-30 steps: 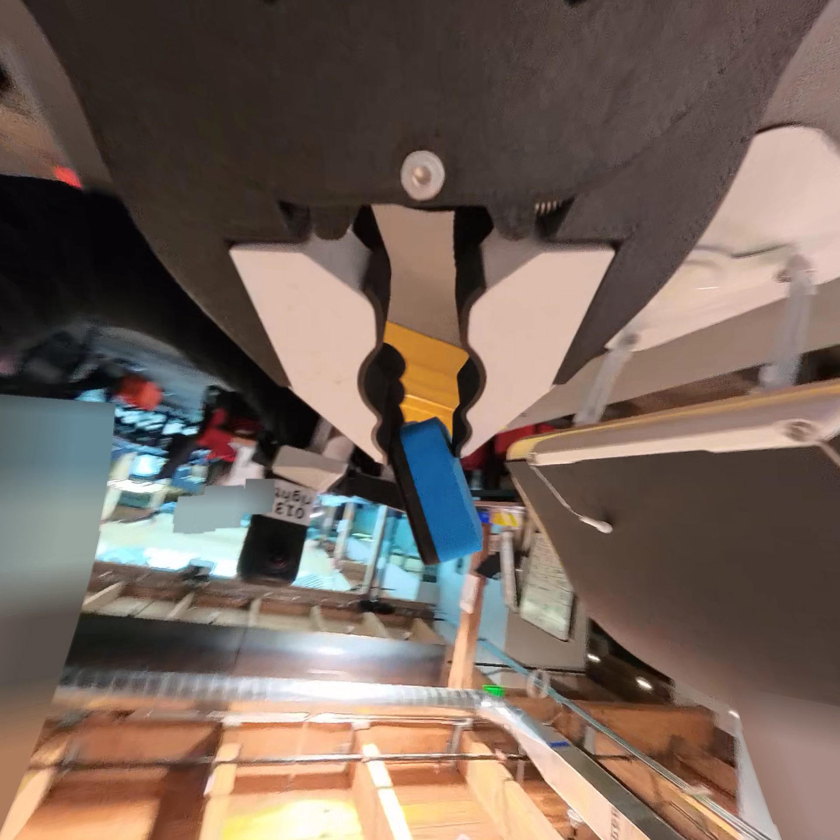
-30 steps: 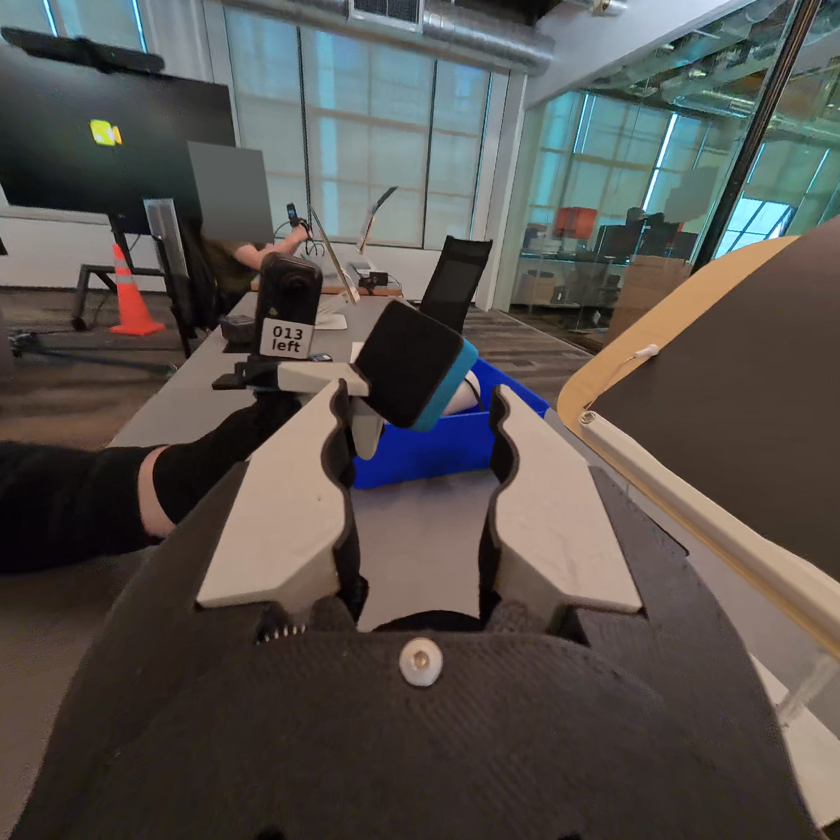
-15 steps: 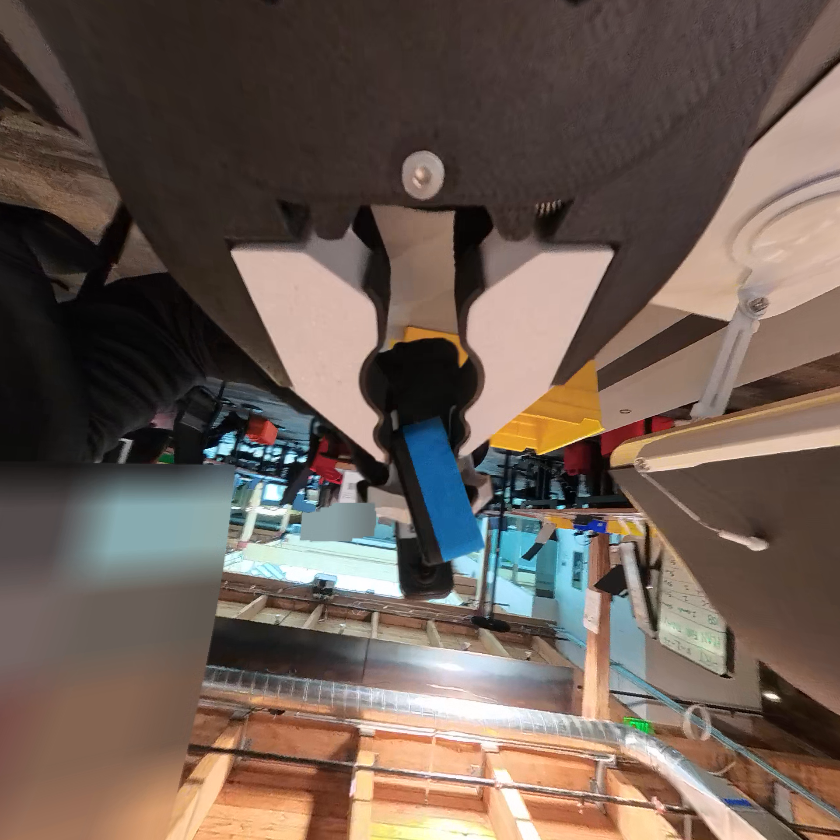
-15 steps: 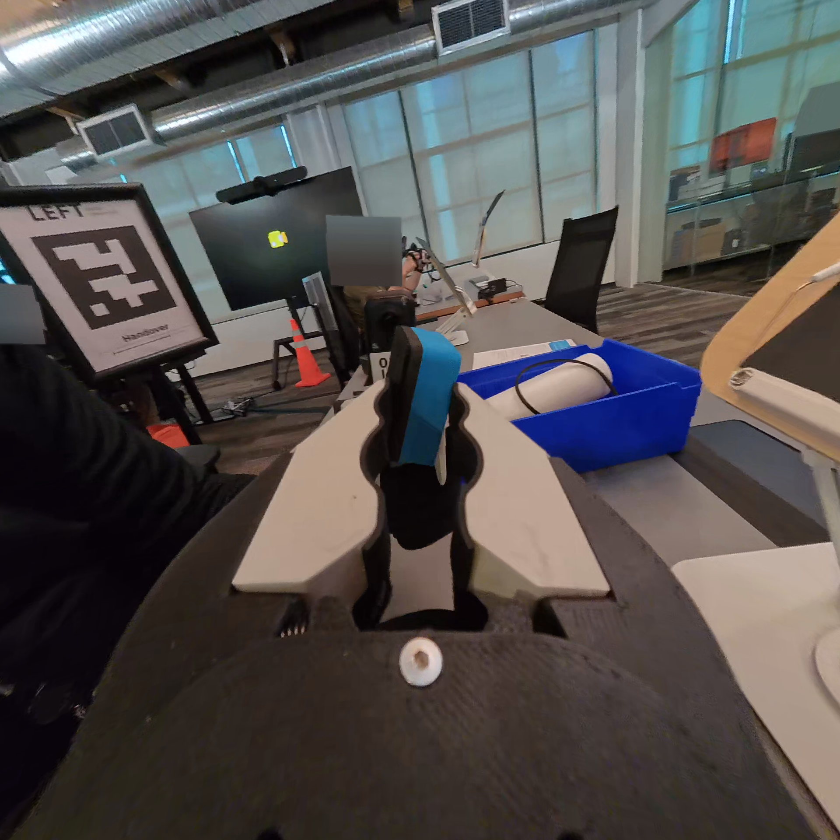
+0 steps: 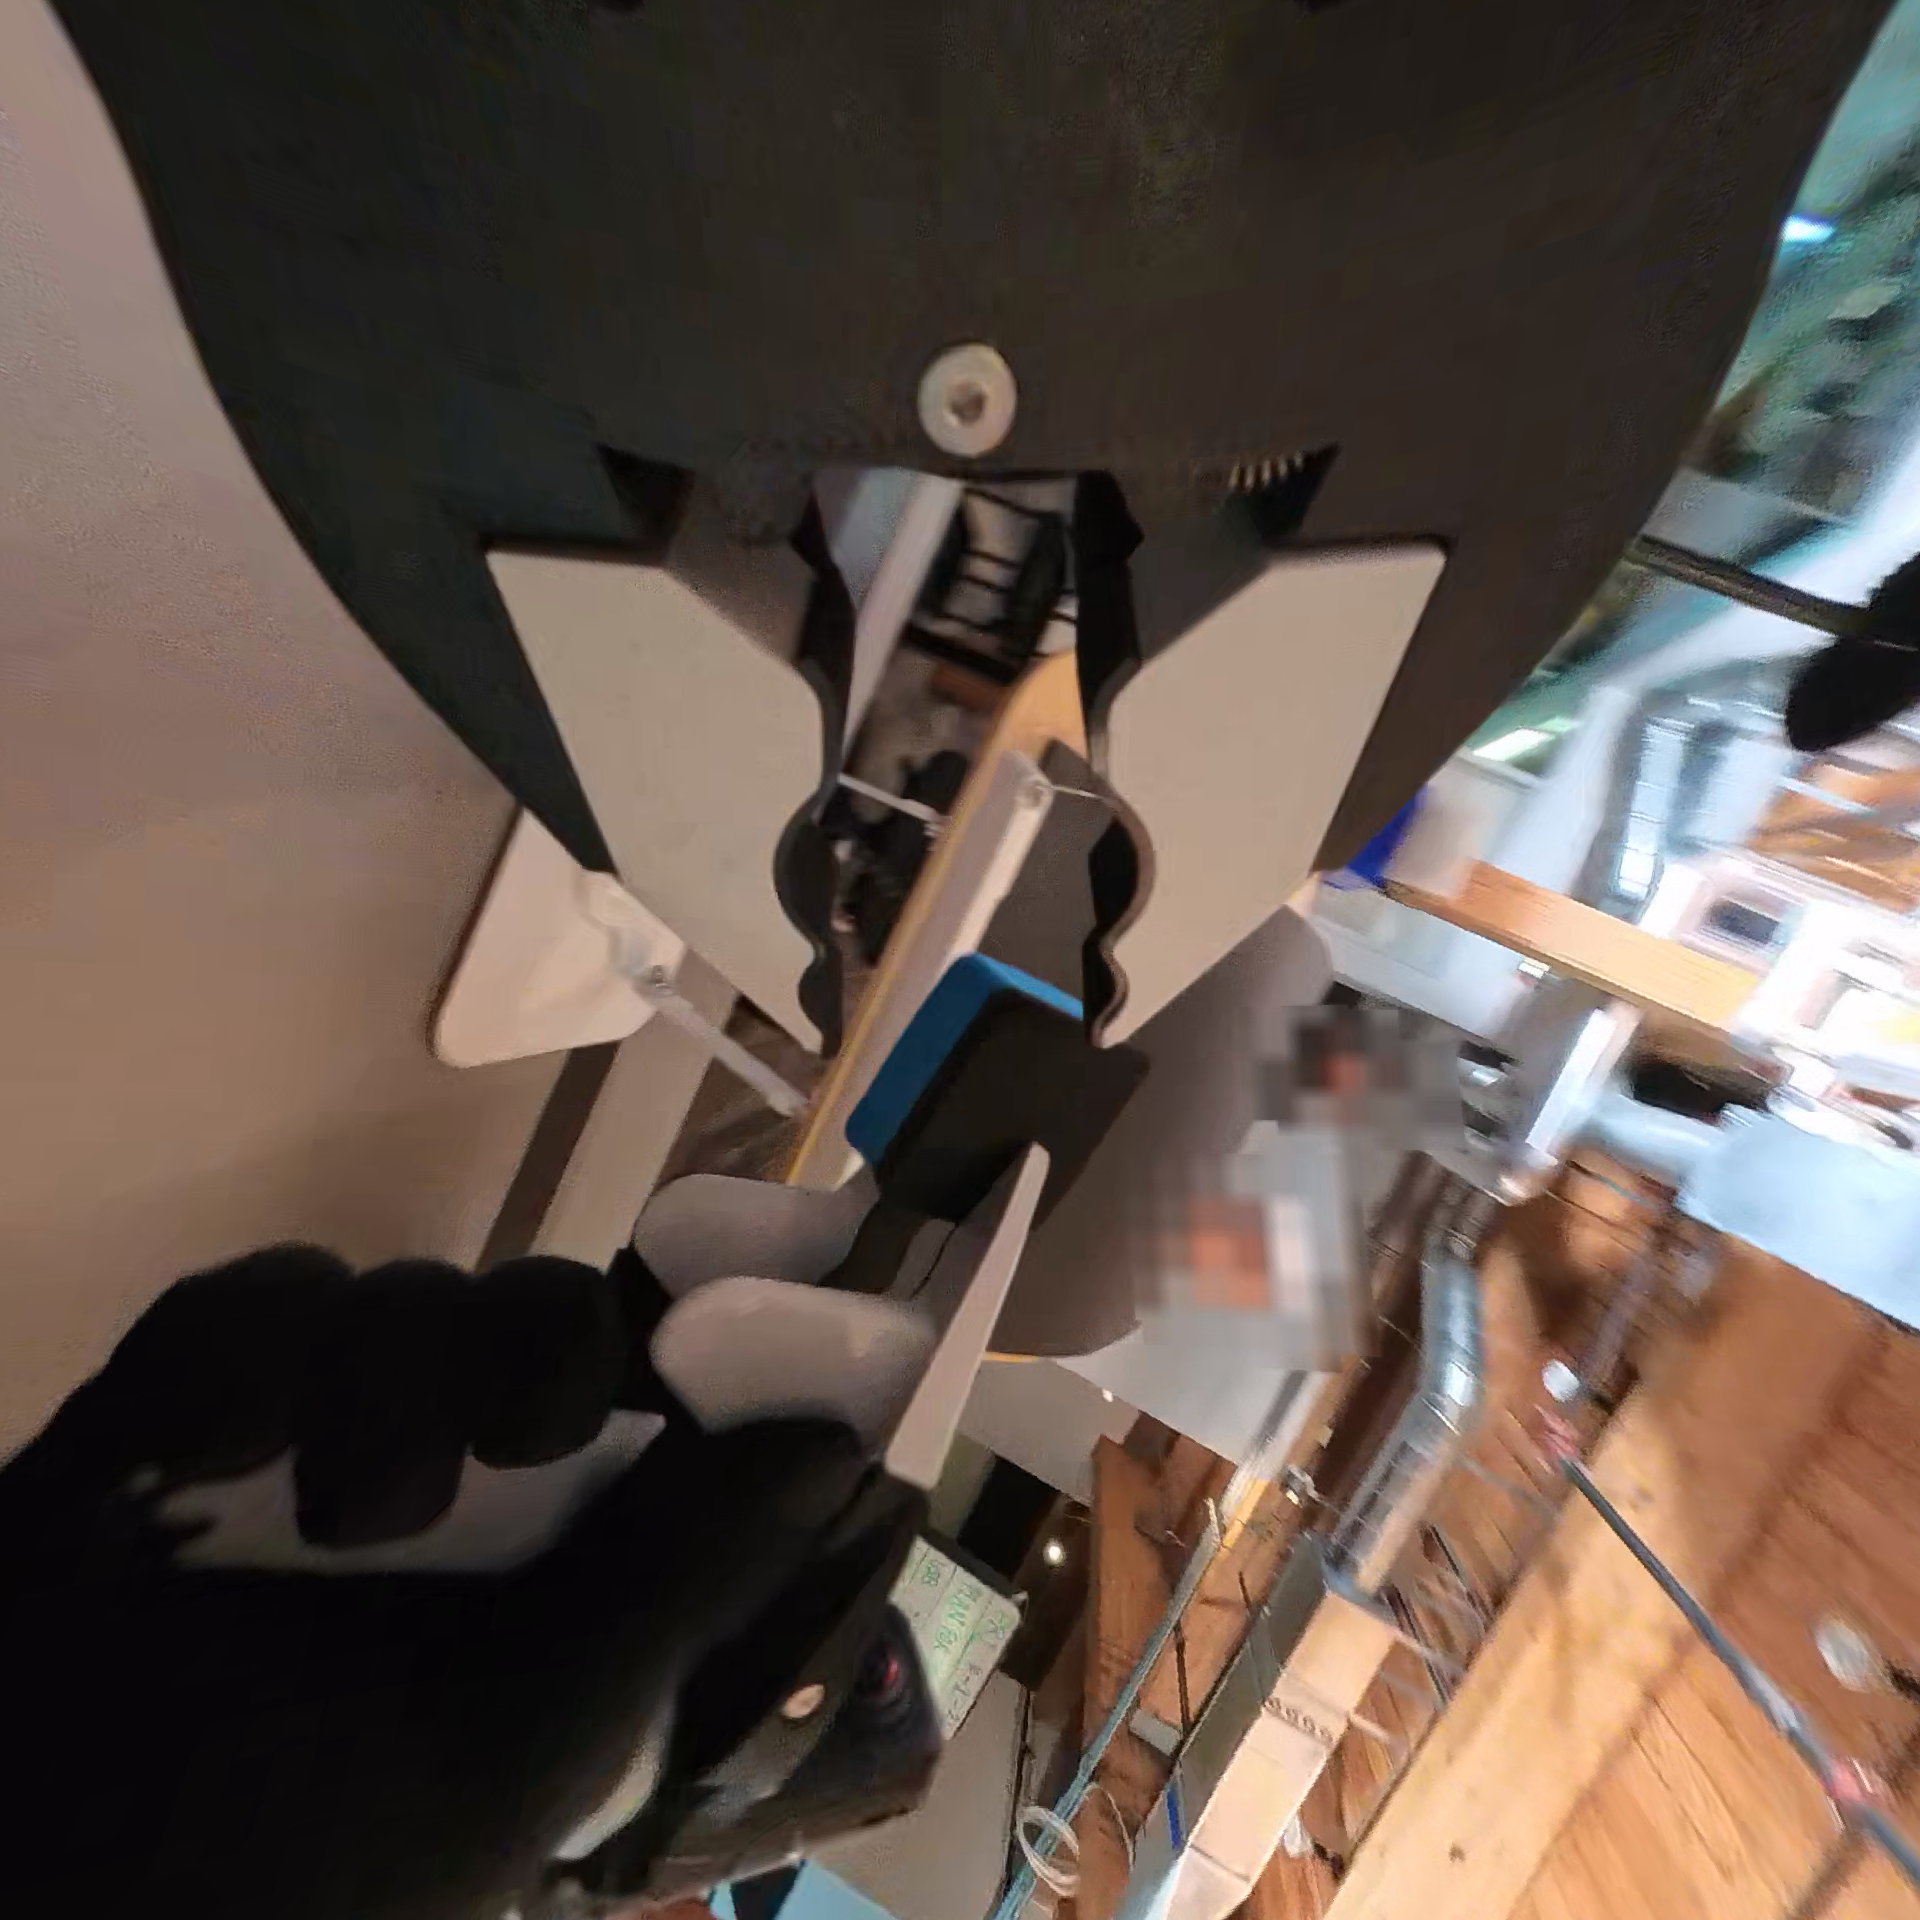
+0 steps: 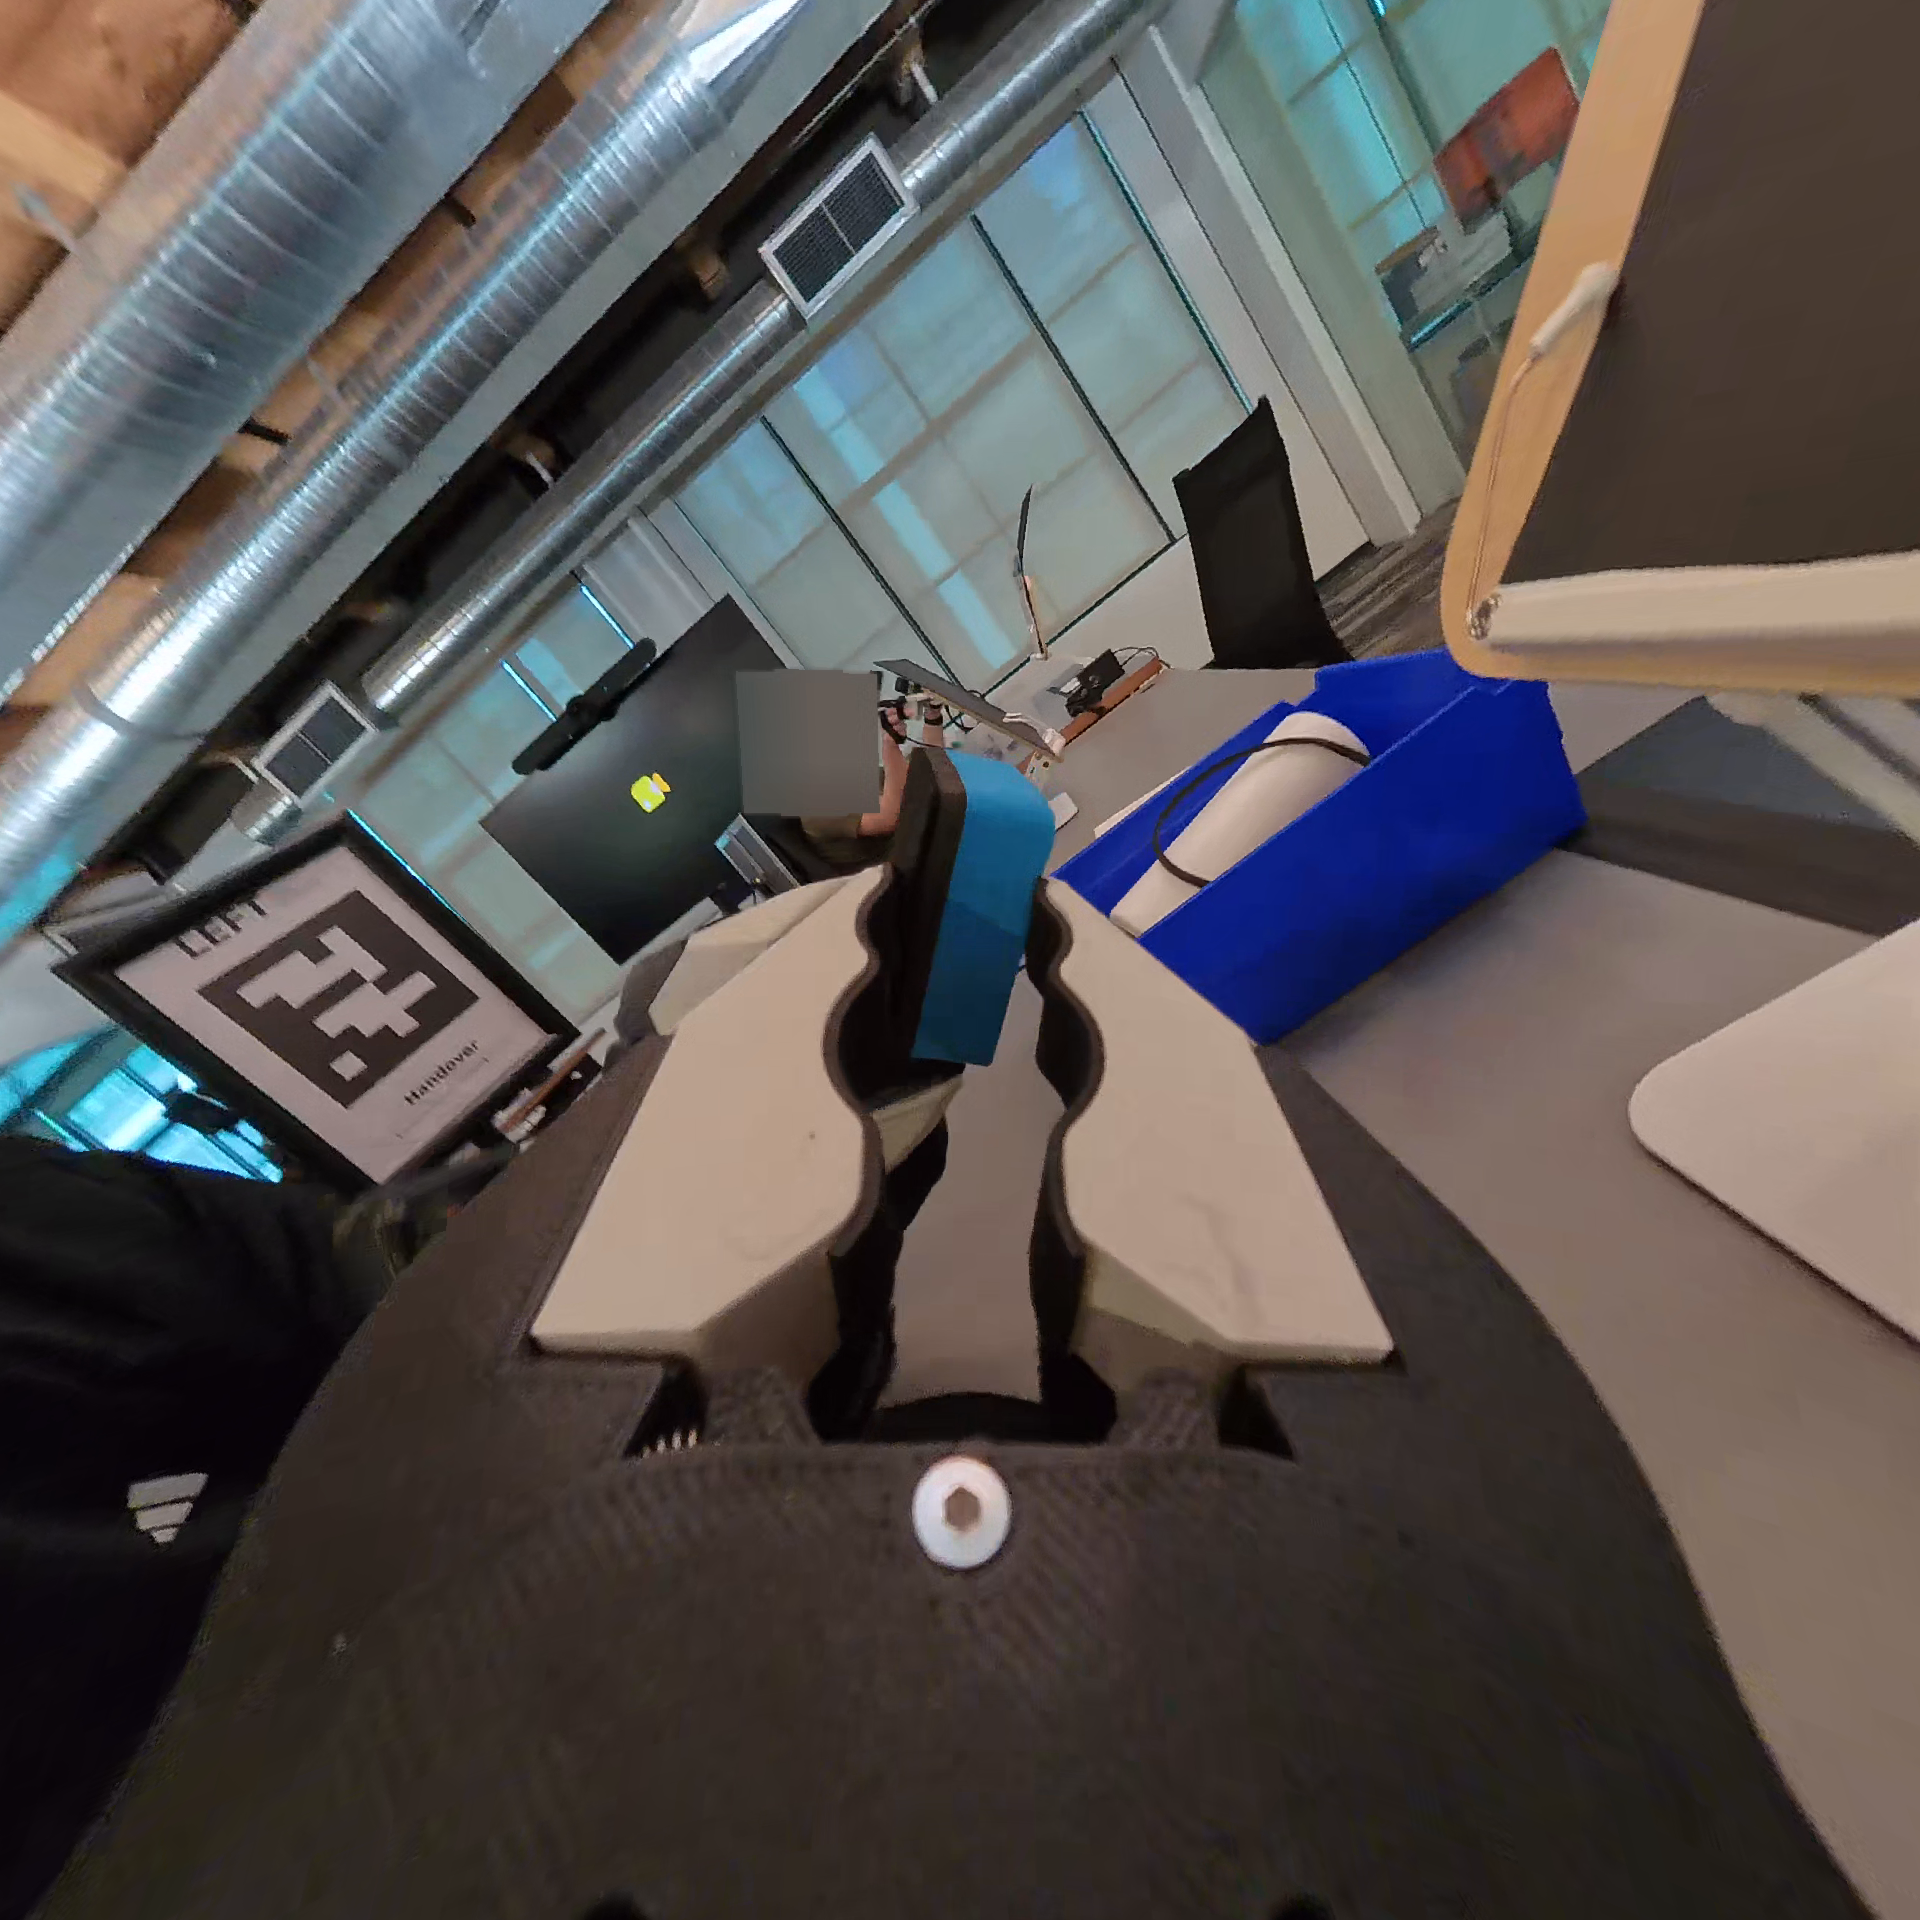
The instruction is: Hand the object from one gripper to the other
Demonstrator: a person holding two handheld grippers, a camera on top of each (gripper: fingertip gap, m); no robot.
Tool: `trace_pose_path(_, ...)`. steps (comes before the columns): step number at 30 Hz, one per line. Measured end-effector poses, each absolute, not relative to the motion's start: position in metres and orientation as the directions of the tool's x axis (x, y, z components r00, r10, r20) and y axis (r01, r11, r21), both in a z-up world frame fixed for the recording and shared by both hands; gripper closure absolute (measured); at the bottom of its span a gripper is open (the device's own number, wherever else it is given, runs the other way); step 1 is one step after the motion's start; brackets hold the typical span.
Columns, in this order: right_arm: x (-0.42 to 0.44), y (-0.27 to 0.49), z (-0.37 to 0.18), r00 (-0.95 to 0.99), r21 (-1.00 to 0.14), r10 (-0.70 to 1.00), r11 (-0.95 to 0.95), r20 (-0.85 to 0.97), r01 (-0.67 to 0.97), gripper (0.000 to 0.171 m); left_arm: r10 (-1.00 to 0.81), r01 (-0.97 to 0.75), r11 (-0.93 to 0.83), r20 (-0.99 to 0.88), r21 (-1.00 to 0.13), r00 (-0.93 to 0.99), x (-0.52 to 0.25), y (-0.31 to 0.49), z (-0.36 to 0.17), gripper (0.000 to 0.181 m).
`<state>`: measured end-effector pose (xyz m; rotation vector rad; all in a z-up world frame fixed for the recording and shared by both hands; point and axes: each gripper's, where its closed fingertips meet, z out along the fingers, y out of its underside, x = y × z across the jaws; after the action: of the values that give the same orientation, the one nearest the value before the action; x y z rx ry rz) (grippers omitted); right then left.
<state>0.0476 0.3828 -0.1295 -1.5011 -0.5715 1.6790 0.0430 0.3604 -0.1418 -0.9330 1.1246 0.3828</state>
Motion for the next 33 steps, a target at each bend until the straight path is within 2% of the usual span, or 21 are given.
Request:
trace_pose_path(2, 0.045, 0.384, -0.134, 0.014, -0.741, 0.763, -0.622, -0.646, -0.253, 0.149, -0.061, -0.753, 0.578, -0.937, -0.315, 0.344, 0.045, 0.366, -0.141, 0.140)
trace_pose_path(5, 0.043, 0.387, -0.137, -0.007, -0.688, 0.715, -0.675, -0.699, -0.269, 0.149, 0.018, -0.804, 0.565, -0.971, -0.187, 0.239, 0.048, 0.375, -0.146, 0.147)
trace_pose_path(9, 0.043, 0.388, -0.138, -0.035, -0.641, 0.676, -0.713, -0.736, -0.283, 0.151, 0.076, -0.821, 0.563, -0.984, -0.089, 0.159, 0.045, 0.383, -0.144, 0.152)
trace_pose_path(12, 0.043, 0.389, -0.137, -0.029, -0.637, 0.672, -0.714, -0.740, -0.289, 0.149, 0.086, -0.823, 0.564, -0.987, -0.066, 0.138, 0.047, 0.383, -0.143, 0.154)
trace_pose_path(13, 0.043, 0.389, -0.136, -0.029, -0.640, 0.676, -0.709, -0.736, -0.296, 0.144, 0.071, -0.824, 0.562, -0.988, -0.074, 0.138, 0.046, 0.384, -0.144, 0.156)
trace_pose_path(14, 0.043, 0.392, -0.136, -0.015, -0.644, 0.680, -0.701, -0.733, -0.306, 0.123, 0.042, -0.824, 0.558, -0.988, -0.098, 0.146, 0.045, 0.385, -0.144, 0.157)
trace_pose_path(16, 0.043, 0.396, -0.139, 0.031, -0.664, 0.693, -0.677, -0.721, -0.317, 0.097, -0.001, -0.822, 0.553, -0.986, -0.139, 0.166, 0.043, 0.386, -0.142, 0.158)
trace_pose_path(18, 0.047, 0.400, -0.137, 0.098, -0.730, 0.744, -0.605, -0.660, -0.318, 0.093, -0.101, -0.811, 0.539, -0.973, -0.229, 0.208, 0.040, 0.388, -0.141, 0.159)
trace_pose_path(22, 0.053, 0.395, -0.125, 0.249, -0.906, 0.877, -0.360, -0.410, -0.223, 0.099, -0.321, -0.806, 0.466, -0.919, -0.364, 0.230, 0.032, 0.394, -0.148, 0.159)
trace_pose_path(24, 0.054, 0.391, -0.130, 0.366, -0.988, 0.918, -0.144, -0.153, -0.050, 0.107, -0.438, -0.792, 0.424, -0.865, -0.440, 0.246, 0.029, 0.393, -0.150, 0.159)
trace_pose_path(26, 0.052, 0.383, -0.129, 0.393, -0.994, 0.915, 0.058, 0.090, 0.093, 0.109, -0.506, -0.768, 0.422, -0.828, -0.483, 0.243, 0.030, 0.390, -0.148, 0.159)
trace_pose_path(28, 0.050, 0.376, -0.133, 0.385, -0.941, 0.865, 0.243, 0.320, 0.237, 0.110, -0.595, -0.754, 0.383, -0.767, -0.533, 0.240, 0.030, 0.386, -0.151, 0.158)
trace_pose_path(29, 0.048, 0.372, -0.136, 0.363, -0.900, 0.833, 0.322, 0.418, 0.295, 0.117, -0.633, -0.736, 0.372, -0.734, -0.566, 0.244, 0.032, 0.384, -0.150, 0.158)
trace_pose_path(33, 0.045, 0.374, -0.149, 0.288, -0.653, 0.614, 0.523, 0.735, 0.548, 0.129, -0.760, -0.735, 0.287, -0.613, -0.614, 0.215, 0.034, 0.377, -0.159, 0.158)
